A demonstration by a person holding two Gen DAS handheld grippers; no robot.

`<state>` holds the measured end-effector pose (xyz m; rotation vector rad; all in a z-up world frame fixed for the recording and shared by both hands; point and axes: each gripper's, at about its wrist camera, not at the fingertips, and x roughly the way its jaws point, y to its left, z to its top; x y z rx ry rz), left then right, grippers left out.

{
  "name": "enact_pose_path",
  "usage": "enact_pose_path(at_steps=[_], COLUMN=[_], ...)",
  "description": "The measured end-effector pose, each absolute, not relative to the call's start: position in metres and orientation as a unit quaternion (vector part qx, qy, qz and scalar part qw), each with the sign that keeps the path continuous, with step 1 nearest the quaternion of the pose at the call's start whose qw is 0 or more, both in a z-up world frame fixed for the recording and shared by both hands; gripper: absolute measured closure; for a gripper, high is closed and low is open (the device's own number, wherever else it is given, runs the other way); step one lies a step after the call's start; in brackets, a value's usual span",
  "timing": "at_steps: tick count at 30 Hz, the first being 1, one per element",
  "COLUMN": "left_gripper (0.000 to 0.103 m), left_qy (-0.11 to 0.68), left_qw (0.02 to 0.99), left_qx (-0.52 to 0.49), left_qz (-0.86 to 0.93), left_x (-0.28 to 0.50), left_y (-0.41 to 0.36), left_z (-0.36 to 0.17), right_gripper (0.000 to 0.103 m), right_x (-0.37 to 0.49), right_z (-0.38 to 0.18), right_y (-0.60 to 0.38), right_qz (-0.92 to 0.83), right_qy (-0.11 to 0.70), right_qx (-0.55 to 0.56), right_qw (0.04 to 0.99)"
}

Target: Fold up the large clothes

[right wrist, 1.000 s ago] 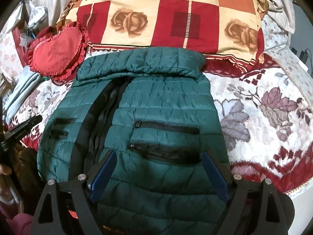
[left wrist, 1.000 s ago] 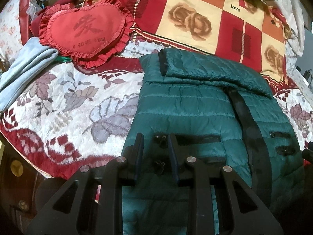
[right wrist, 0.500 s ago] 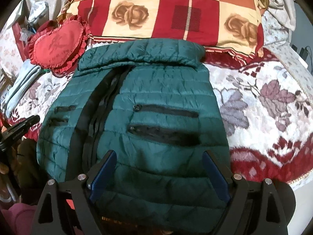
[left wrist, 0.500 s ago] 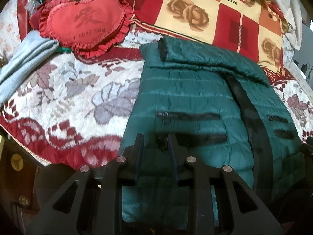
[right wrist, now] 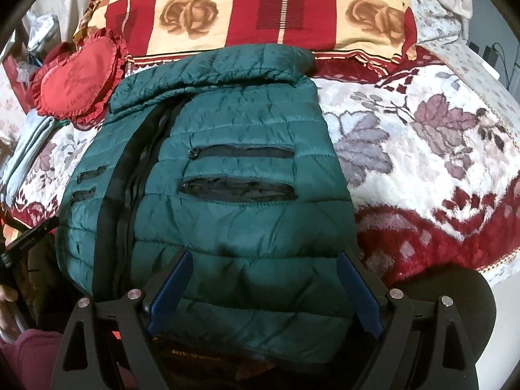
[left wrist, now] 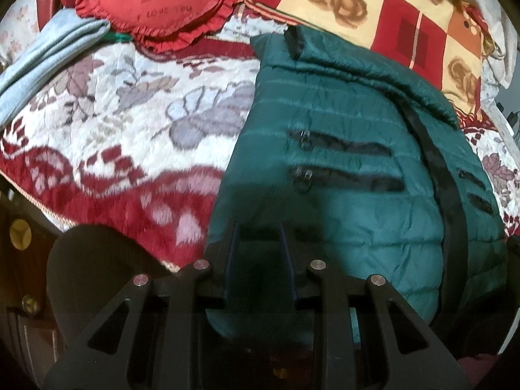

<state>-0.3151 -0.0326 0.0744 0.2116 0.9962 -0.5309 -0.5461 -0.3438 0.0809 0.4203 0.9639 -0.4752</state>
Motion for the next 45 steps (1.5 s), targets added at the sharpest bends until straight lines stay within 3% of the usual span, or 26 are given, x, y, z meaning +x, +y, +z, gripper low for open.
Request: enact_pose_path(at_steps=[30, 31, 32, 33, 45], left_gripper=[0.078, 0.069, 0.051, 0.046, 0.045], left_qy=[0.547, 0.548, 0.551, 0.555, 0.574], left_qw=[0.780, 0.779, 0.777, 0.774, 0.756], left_qx=[0.094, 0.091, 0.088, 0.083, 0.093], left_qz=[-0.288, -0.290, -0.291, -0.293, -0.300], left_x=[-0.292, -0.291, -0.291, -0.290, -0.287], left_y=[-0.016, -0.016, -0.016, -0.015, -0.015], left_z=[0.059, 0.057, 0.056, 0.055, 0.042], right_gripper=[0.005, 0.005, 0.005, 0.005, 0.005], right_x=[-0.558, -0.558, -0.558, -0.559, -0.557], right_z=[0.066, 0.067, 0.069, 0.070, 0.070], right_y=[-0.356, -0.356, -0.357, -0.358, -0.364], right_qz=[-0.214, -0.214, -0.216, -0.218, -0.215], right_qy=[0.459, 0.458, 0.457, 0.456, 0.455], right_qx=[0.248, 0.249, 0.248, 0.247, 0.255], right_qw=[0.826, 0.826, 0.827, 0.827, 0.825])
